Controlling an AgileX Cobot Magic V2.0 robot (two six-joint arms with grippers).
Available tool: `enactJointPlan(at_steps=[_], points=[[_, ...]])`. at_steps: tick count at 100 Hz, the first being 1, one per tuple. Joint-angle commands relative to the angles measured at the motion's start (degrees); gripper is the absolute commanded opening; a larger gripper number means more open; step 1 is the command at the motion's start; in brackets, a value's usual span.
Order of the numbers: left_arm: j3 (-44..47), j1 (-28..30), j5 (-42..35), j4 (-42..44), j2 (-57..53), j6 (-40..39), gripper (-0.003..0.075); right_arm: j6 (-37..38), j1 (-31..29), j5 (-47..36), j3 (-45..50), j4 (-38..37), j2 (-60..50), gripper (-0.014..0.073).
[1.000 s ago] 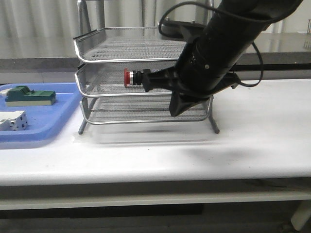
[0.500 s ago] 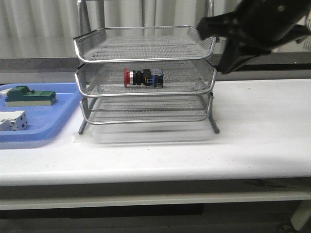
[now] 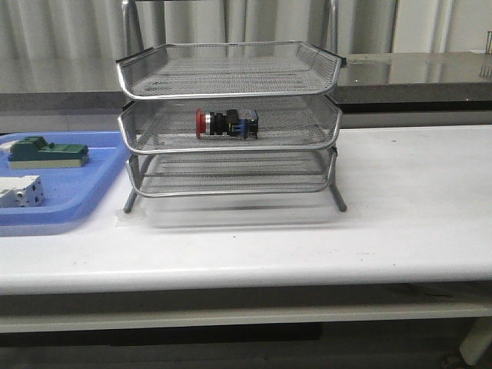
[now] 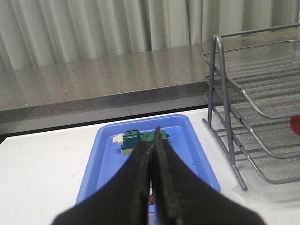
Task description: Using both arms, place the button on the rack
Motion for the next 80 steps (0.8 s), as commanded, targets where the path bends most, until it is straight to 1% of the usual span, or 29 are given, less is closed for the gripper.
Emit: enactJointPlan(at_steps=[1,21,35,45,80], points=[[-1.5,0.12,-4.84,-0.52,0.38,-0.54,0.0004,-0.58,-0.34,-4.37,1.51,-0.76,-6.5,-0.0064],[-1.5,0.12,-4.84,-0.52,0.38,-0.54,0.0004,-0.58,-0.34,-4.15,7.84,-0.76,-18.8,-0.0064],[-1.5,0.12,-4.84,-0.52,0.38,-0.54,0.0004,-0.58,-0.34,-1.99,9.53,-0.76,-24.47,-0.0067],[-1.5,0.12,-4.84,-0.52,0.38,-0.54,0.0004,-0.58,-0.34,-0.35,9.53,-0.76,-26.18,-0.0067],[-1.5,0.12,-4.84,-0.52,0.38,-0.54,0.0004,-0.58,-0.34,-0.29,9.53,-0.76,-26.09,-0.0067]])
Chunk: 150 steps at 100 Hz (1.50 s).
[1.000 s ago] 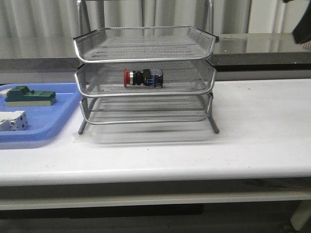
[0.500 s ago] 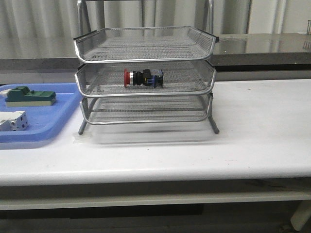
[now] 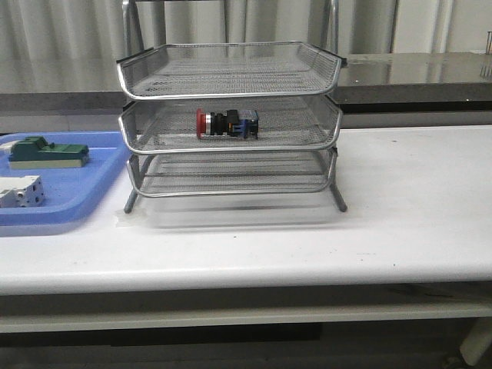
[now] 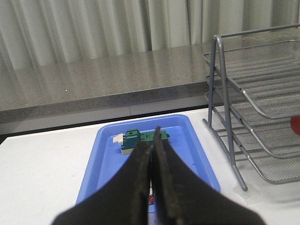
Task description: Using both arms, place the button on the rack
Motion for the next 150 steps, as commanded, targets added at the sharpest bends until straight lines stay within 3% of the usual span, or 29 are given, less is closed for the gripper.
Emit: enactJointPlan(at_steps=[1,57,93,131,150], points=[[-1.5,0.12,-4.84,-0.52,0.38,-0.54,0.0004,-0.58,-0.34,-4.02,-1.43,-0.6,0.16,-0.0067],[-1.5,0.12,-4.84,-0.52,0.38,-0.54,0.0004,-0.58,-0.34,-4.91,-0.87,-1.4,-0.16,-0.0067],[-1.5,0.12,-4.84,-0.52,0.38,-0.54,0.0004,0.12,-0.26,-16.29,12.87,-3.46,-12.51,-0.0067],[-1.5,0.12,-4.84,-0.52,0.38,-0.54,0.0004,2.04,-0.26,-18.46,24.16,-3.57,-27.92,-0.0067],[-1.5,0.12,-4.84,-0.52,0.38,-0.54,0.0004,2.05,-0.26,-22.27,27.52,-3.57,-28.13,-0.0067]])
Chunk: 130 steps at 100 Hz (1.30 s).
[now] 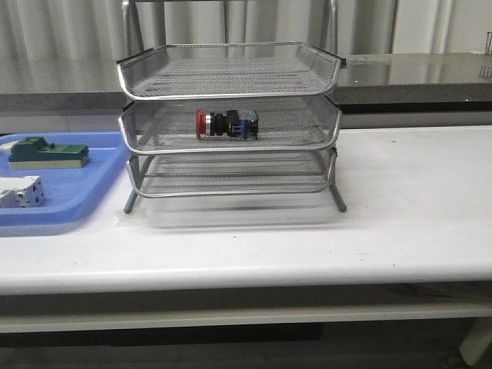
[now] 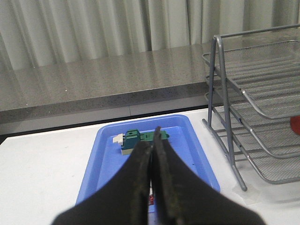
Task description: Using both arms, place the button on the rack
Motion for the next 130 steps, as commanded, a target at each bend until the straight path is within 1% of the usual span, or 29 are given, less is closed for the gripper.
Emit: enactJointPlan(at_steps=[1,23,130], points=[[-1.5,0.12,-4.84,-0.52,0.38,-0.54,0.0004,0.2,-0.26,-7.35,-0.25,-0.5,-1.11,-0.0067],[-1.5,0.12,-4.84,-0.52,0.38,-0.54,0.0004,0.2,-0.26,-8.81,0.21,-0.5,-1.11,-0.0067],[-1.5,0.12,-4.84,-0.52,0.38,-0.54,0.0004,0.2,-0.26,-8.69,0.21,-0.5,-1.11,-0.0067]])
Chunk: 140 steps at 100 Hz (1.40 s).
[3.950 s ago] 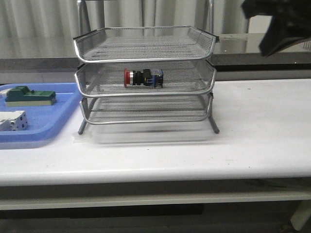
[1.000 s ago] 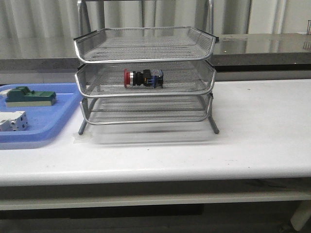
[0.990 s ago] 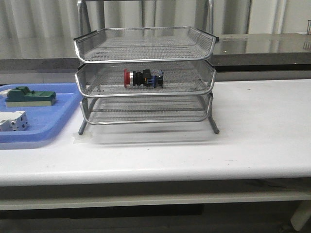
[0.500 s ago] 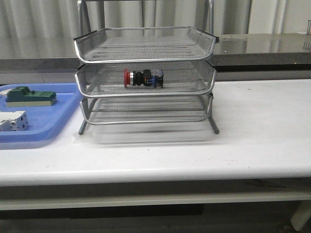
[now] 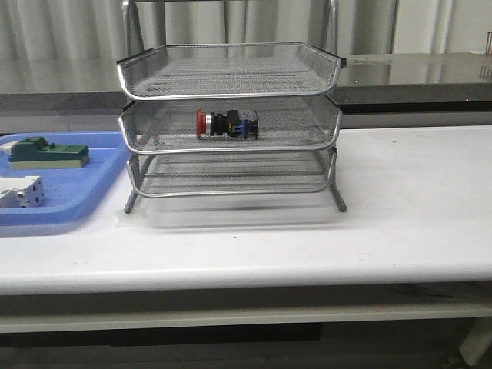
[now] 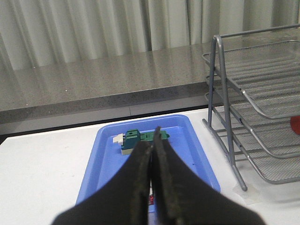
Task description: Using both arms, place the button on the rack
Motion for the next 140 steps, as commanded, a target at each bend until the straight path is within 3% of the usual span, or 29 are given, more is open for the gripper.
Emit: enactJointPlan(at_steps=[1,79,98,140], points=[[-1.5,0.12,-4.84,-0.52,0.38,-0.54,0.0004,0.05,-0.26,-5.09,-1.02,-0.5,-1.11,-0.0067],[1.17,0.12,-10.27,0.91,-0.15,-0.54,0.0004,0.05,-0.26,-5.09,-1.02,-0.5,-1.11,-0.0067],[6.64,0.12,-15.13,5.97,-4.99,-9.43,0.0004,0.05,-0.26,-5.09,-1.02,-0.5,-1.11,-0.0067],[17.47,0.12,-14.83,6.87,-19.23,-15.25,0.0004,0.05,-0.26,-5.09,-1.02,-0.5,-1.11,-0.0067]])
